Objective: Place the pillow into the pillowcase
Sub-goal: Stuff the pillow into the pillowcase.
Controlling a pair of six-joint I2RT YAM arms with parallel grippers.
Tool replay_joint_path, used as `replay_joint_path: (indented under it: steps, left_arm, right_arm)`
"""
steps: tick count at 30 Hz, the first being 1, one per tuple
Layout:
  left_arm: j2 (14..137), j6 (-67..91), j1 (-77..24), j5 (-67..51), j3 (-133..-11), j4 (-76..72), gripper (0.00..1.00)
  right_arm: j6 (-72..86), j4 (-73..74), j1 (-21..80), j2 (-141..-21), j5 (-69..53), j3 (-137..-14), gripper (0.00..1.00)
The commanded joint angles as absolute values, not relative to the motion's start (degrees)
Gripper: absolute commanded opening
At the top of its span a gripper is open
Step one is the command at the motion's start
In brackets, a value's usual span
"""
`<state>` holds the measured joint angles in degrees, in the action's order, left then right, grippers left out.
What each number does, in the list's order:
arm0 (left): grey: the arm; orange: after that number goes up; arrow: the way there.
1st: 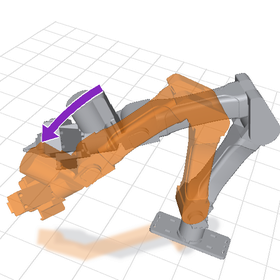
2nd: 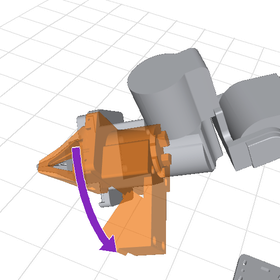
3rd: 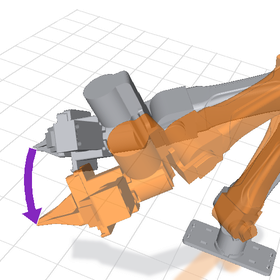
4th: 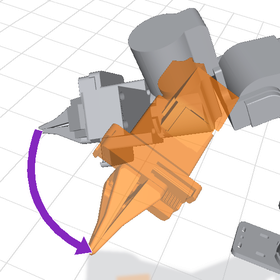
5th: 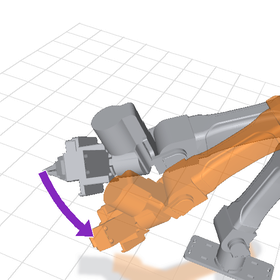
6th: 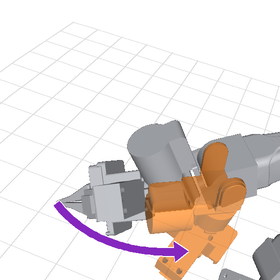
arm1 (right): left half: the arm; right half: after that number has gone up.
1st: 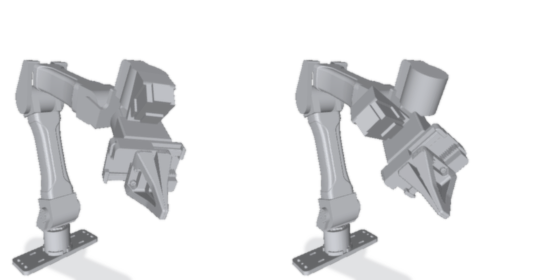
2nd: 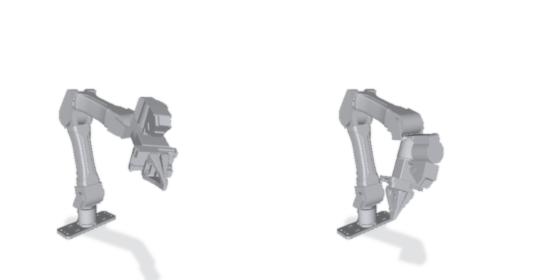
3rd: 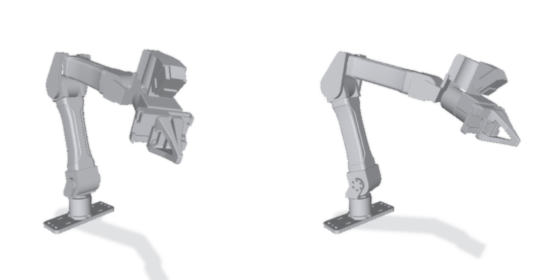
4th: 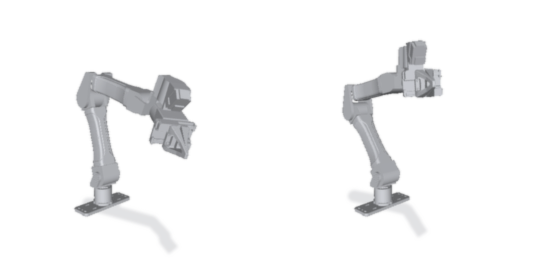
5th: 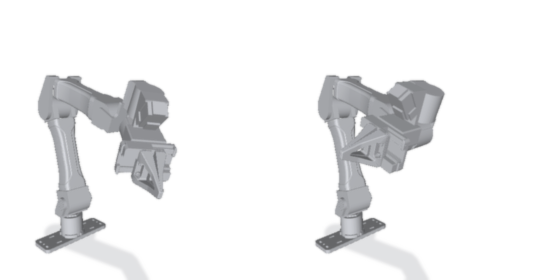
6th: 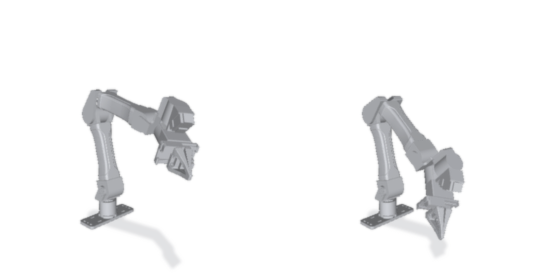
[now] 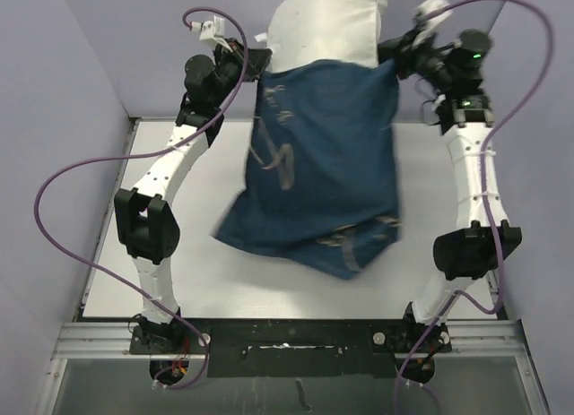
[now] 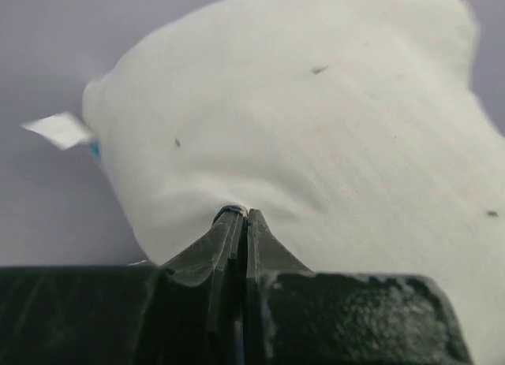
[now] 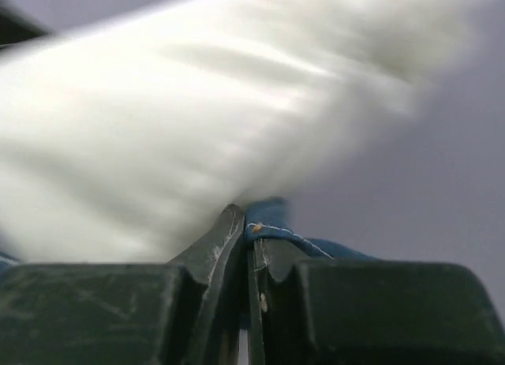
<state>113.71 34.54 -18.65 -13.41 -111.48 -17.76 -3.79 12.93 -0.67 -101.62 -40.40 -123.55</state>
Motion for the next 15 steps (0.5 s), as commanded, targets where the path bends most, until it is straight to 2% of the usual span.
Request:
replay_joint_path:
  steps: [1, 2, 4, 7, 10, 12, 15]
  left_arm:
    - [115.7, 37.8, -18.8, -15.3, -118.2, -29.9, 0.0]
    - [116.4, 38.6, -18.7, -15.5, -118.9, -30.6, 0.0]
    - [116.6, 39.2, -18.4, -16.5, -119.7, -31.0, 0.0]
    - [115.1, 38.6, -18.1, -17.9, -118.0, -32.7, 0.0]
    - [114.9, 38.8, -17.9, -19.5, -117.4, -34.0, 0.0]
    - [116.2, 39.8, -18.1, -20.1, -118.1, -34.9, 0.0]
    - [118.0, 40.4, -18.7, -20.9, -120.5, -34.8, 0.0]
  right_arm:
    - [-13.6, 14.9, 32.4, -89.2, -43.8, -116.6, 0.0]
    - [-18.2, 17.9, 40.7, -86.8, -43.2, -114.1, 0.0]
    - [-24.4, 20.9, 40.7, -86.5, -39.9, -112.1, 0.0]
    - [-21.5, 14.3, 15.2, -92.4, -40.1, -113.1, 0.0]
    - [-14.0, 7.9, 2.5, -98.6, -36.8, -119.9, 0.0]
    - [-10.1, 7.7, 4.6, -97.5, -38.8, -119.6, 0.0]
    - [-21.9, 16.0, 25.0, -89.2, -41.8, -112.3, 0.0]
